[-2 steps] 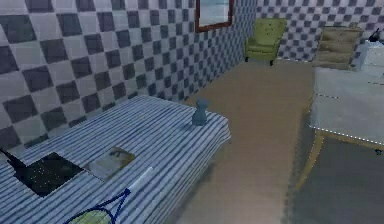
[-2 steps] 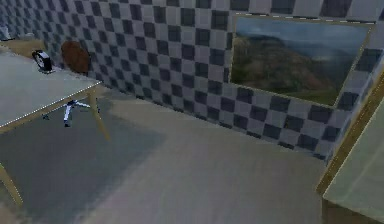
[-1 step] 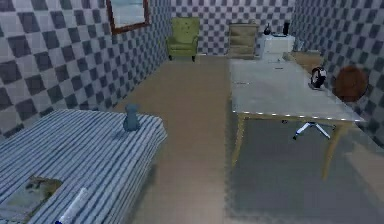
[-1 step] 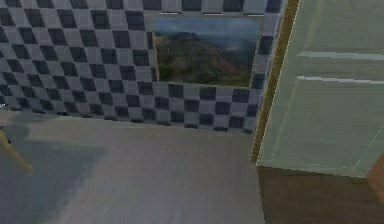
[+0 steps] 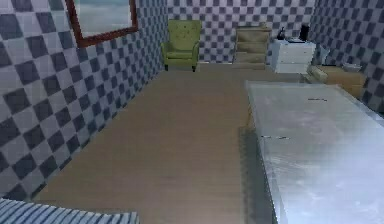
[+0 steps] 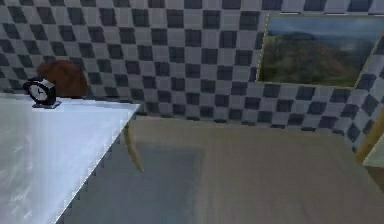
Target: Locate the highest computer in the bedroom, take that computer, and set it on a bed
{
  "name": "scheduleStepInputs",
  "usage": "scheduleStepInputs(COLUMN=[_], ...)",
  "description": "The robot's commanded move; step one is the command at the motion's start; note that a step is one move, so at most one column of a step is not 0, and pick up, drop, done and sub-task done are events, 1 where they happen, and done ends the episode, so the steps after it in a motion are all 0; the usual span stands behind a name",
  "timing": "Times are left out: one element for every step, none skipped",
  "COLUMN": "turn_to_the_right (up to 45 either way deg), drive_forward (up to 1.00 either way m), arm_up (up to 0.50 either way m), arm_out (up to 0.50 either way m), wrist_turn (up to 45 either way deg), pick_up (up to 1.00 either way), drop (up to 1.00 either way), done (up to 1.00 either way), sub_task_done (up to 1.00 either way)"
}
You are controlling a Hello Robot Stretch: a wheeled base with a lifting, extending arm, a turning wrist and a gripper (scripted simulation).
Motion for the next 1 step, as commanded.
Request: scheduleStepInputs(turn_to_the_right=[9.0], drive_forward=[0.0], arm_up=[0.0], arm_out=[0.0], wrist_turn=[0.0], pick_up=[0.0], drop=[0.0], done=[0.0], sub_task_done=[0.0])
